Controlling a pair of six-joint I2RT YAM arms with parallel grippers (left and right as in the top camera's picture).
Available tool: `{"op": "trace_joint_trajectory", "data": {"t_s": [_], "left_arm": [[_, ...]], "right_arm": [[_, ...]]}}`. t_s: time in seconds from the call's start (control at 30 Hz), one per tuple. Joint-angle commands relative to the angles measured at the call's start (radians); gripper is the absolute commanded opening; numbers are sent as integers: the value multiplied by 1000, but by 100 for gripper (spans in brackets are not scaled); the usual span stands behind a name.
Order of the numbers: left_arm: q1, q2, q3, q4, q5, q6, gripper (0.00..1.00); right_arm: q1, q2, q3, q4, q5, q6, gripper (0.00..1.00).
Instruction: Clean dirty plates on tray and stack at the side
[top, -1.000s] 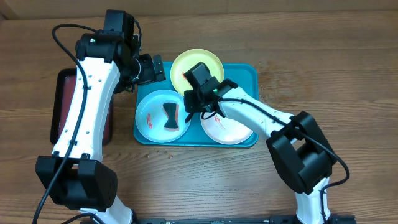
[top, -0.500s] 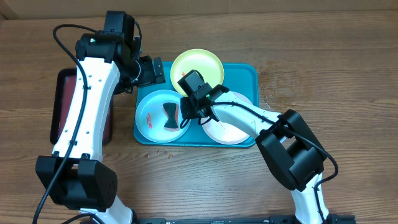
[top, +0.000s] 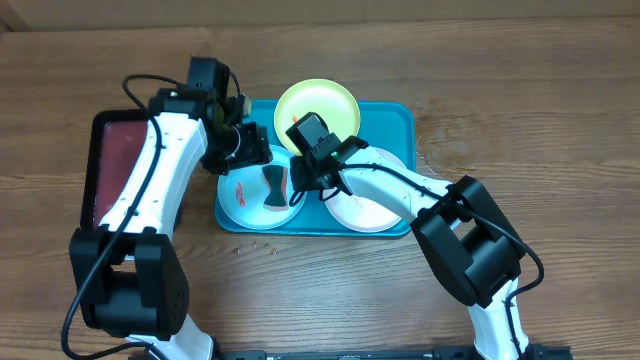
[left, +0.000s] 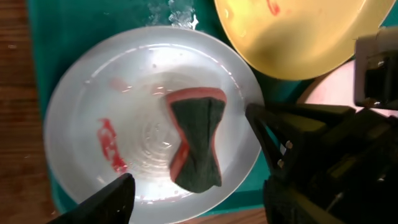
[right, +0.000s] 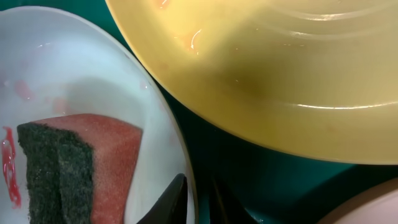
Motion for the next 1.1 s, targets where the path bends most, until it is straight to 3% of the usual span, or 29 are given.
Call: {"op": "trace_joint_trajectory", "data": {"t_s": [0.0,0.33,0.57,0.9,1.07], "left_arm": [[-7,9,-76,67,71,37,65],[-11,57,-209,225,70,3,63],[-55,107,-209,248,64,2,59],[-73,119,-209,246,-48,-18,45],[-72,119,-239,254,-93,-18,44]], "right_arm": [[0,6,13,3,-5,19,14],[0,6,13,-2,-99,64,13],[0,6,13,-2,-91,64,13],[0,6,13,-16,-90,63,13],[0,6,13,-16,-90,63,13]]}}
